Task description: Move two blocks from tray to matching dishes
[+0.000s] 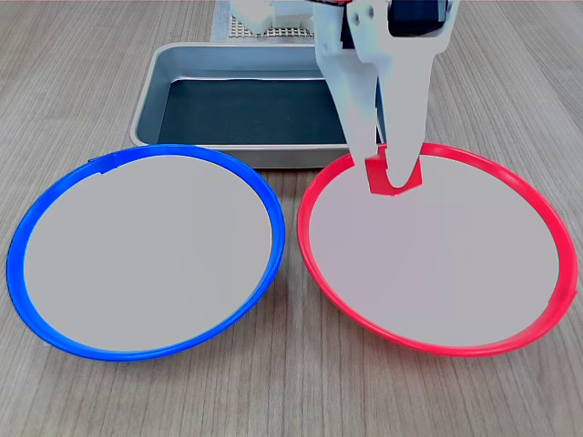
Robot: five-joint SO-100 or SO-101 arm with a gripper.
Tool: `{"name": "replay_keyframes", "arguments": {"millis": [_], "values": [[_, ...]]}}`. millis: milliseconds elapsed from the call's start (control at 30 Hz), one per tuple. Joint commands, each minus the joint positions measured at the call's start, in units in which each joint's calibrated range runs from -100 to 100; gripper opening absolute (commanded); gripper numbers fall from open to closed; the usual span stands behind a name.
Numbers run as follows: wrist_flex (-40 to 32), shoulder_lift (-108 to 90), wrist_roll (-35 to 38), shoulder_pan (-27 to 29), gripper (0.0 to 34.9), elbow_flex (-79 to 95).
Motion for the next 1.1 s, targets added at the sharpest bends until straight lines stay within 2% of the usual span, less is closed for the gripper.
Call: {"name": "replay_keyframes", "arguments": {"millis": [0, 67, 100, 133, 167, 333, 467, 600, 633, 767, 900, 1067], "values": [[-0.2, -1.3, 0.3, 0.0, 20.0, -1.9], [1.3, -3.2, 0.3, 0.3, 18.9, -1.4], [2.7, -5.2, 0.3, 0.5, 16.8, -0.6], [4.5, -7.4, 0.4, 0.6, 6.2, 0.2], [7.3, -10.4, 0.8, 0.7, 0.4, 1.2], [30.6, -28.2, 7.8, 1.9, 0.2, 10.1], [42.3, -41.9, 12.7, 4.7, 0.2, 22.5], [41.8, -43.1, 8.5, 2.8, 0.3, 26.3], [41.4, -42.5, 7.4, 1.6, 1.3, 26.4], [42.9, -41.2, 5.1, -4.8, 9.5, 26.2], [42.5, -40.6, 3.5, -7.6, 14.8, 26.9], [41.5, -38.1, 0.5, -10.3, 15.6, 28.0]]}}
